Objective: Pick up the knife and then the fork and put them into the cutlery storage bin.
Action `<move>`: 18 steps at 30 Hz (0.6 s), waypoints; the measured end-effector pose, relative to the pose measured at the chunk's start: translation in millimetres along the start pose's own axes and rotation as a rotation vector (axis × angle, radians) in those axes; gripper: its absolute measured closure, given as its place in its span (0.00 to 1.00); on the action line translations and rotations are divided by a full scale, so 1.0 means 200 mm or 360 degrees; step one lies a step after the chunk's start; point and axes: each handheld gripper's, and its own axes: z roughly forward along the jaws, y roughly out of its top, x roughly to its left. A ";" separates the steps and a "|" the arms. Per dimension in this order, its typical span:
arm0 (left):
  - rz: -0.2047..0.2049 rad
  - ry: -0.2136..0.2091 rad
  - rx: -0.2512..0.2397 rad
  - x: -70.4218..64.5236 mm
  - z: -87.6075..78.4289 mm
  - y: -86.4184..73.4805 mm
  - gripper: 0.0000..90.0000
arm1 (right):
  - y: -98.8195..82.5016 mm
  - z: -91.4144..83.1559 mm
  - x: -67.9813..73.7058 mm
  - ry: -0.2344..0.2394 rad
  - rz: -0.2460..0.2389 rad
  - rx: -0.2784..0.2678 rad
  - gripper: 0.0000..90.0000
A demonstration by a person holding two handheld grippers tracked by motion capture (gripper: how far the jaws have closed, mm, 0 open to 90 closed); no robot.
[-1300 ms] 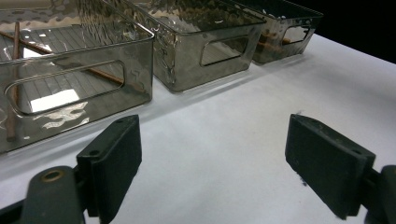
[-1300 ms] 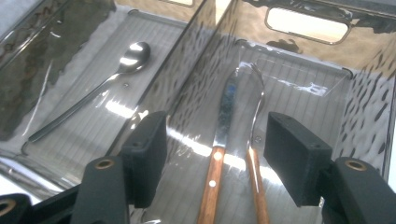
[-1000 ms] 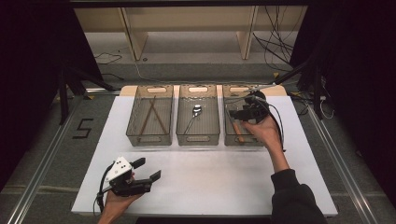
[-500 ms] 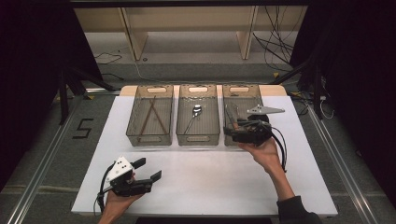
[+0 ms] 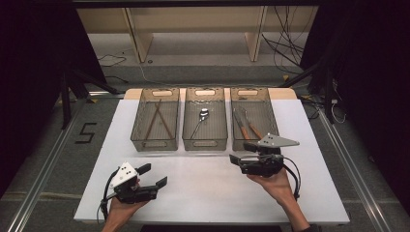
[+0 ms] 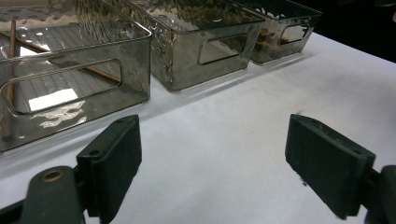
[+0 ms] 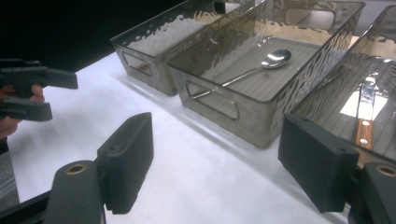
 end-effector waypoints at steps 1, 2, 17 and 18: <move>-0.0002 0.0001 0.0001 0.00 0.00 0.00 0.20 | -0.02 -0.01 0.01 -0.0008 -0.0009 -0.0011 0.30; -0.0002 0.0003 -0.0001 0.00 0.00 0.00 0.20 | -0.03 -0.01 0.01 -0.0009 -0.0013 -0.0027 0.30; -0.0008 -0.0010 -0.0006 0.00 -0.01 0.00 0.20 | -0.28 -0.12 0.04 0.0019 0.0045 -0.0174 0.25; -0.0009 -0.0012 -0.0007 0.00 -0.01 0.00 0.20 | -0.29 -0.13 0.04 0.0017 0.0053 -0.0176 0.25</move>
